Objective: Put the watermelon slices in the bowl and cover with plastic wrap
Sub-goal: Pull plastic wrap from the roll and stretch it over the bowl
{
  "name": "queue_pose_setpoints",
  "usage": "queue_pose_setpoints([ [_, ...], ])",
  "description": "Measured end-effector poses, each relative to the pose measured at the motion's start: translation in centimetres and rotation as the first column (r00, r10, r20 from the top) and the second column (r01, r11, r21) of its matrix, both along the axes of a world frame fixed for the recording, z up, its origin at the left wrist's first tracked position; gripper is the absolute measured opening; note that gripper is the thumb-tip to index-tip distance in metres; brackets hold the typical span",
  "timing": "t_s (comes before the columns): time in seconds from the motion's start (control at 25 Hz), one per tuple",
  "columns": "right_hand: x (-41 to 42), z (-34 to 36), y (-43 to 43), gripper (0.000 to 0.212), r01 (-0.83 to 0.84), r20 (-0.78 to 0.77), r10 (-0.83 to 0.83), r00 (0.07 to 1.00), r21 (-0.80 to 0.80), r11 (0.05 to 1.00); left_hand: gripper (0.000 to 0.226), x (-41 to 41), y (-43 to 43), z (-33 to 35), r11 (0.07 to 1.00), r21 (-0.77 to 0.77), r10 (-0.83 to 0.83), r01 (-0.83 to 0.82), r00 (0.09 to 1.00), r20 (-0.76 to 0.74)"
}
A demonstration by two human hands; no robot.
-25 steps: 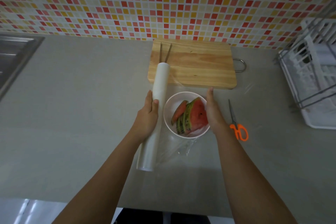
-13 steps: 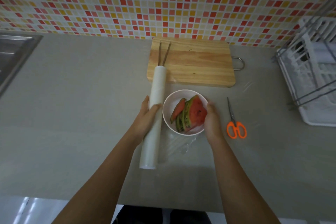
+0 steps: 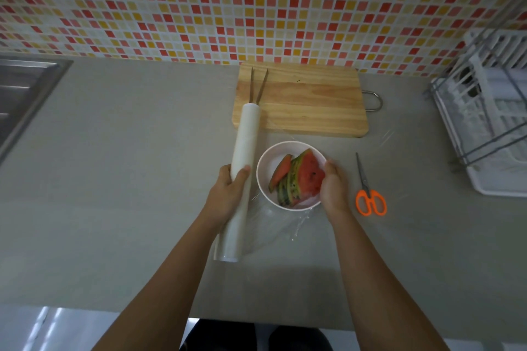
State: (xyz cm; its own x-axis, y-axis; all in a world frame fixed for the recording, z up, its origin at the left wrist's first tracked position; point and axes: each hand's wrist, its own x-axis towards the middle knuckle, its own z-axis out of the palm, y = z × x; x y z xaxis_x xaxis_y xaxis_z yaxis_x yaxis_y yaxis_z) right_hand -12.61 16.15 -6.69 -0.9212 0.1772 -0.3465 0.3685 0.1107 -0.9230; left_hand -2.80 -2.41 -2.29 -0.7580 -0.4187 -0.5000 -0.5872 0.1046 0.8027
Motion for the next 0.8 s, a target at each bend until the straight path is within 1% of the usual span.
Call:
queue_pose_setpoints([
  [0.08,0.1,0.1,0.0,0.028,0.006,0.004,-0.006,1.000,-0.006,1.000,0.058,0.4,-0.1,0.3,0.999,0.031,0.044,-0.044,0.999,0.009],
  [0.16,0.1,0.1,-0.1,0.028,0.015,0.003,-0.015,1.000,0.005,1.000,0.063,0.8,-0.7,0.4,0.996,0.079,0.037,-0.040,0.999,0.033],
  [0.28,0.1,0.0,-0.3,0.029,0.029,-0.005,-0.029,1.000,0.023,0.999,0.055,1.5,-1.3,0.5,0.986,0.168,-0.018,0.012,0.999,0.033],
  [0.36,0.1,0.1,-0.3,0.029,0.032,-0.016,-0.032,0.999,0.025,0.999,0.046,1.8,-0.9,0.2,0.982,0.187,0.005,-0.006,1.000,0.008],
  [0.4,0.0,0.1,-0.3,0.029,0.029,-0.022,-0.028,0.999,0.033,0.999,0.046,2.0,-0.7,0.0,0.981,0.192,0.018,-0.017,1.000,-0.002],
  [0.48,0.0,0.1,-0.2,0.029,0.023,-0.027,-0.021,0.999,0.054,0.998,0.055,2.4,-0.7,0.0,0.971,0.236,0.032,-0.032,0.999,0.006],
  [0.56,0.1,0.1,-0.2,0.029,0.023,-0.033,-0.021,0.999,0.061,0.998,0.062,3.0,-1.1,-0.1,0.957,0.291,0.006,-0.010,1.000,0.012],
  [0.6,0.1,0.2,-0.2,0.029,0.025,-0.038,-0.022,0.999,0.061,0.998,0.061,3.3,-1.3,-0.1,0.955,0.298,-0.017,0.015,1.000,0.004],
  [0.68,0.1,0.3,-0.3,0.028,0.031,-0.044,-0.028,0.999,0.065,0.997,0.055,3.6,-1.2,-0.2,0.966,0.255,-0.040,0.042,0.999,-0.014],
  [0.76,0.1,0.3,-0.3,0.028,0.023,-0.048,-0.020,0.999,0.075,0.997,0.050,3.9,-0.7,-0.3,0.984,0.179,-0.022,0.026,0.999,-0.024],
  [0.8,0.1,0.5,-0.3,0.028,0.017,-0.053,-0.013,0.999,0.081,0.997,0.049,4.1,-0.5,-0.3,0.985,0.175,-0.003,0.007,1.000,-0.022],
])
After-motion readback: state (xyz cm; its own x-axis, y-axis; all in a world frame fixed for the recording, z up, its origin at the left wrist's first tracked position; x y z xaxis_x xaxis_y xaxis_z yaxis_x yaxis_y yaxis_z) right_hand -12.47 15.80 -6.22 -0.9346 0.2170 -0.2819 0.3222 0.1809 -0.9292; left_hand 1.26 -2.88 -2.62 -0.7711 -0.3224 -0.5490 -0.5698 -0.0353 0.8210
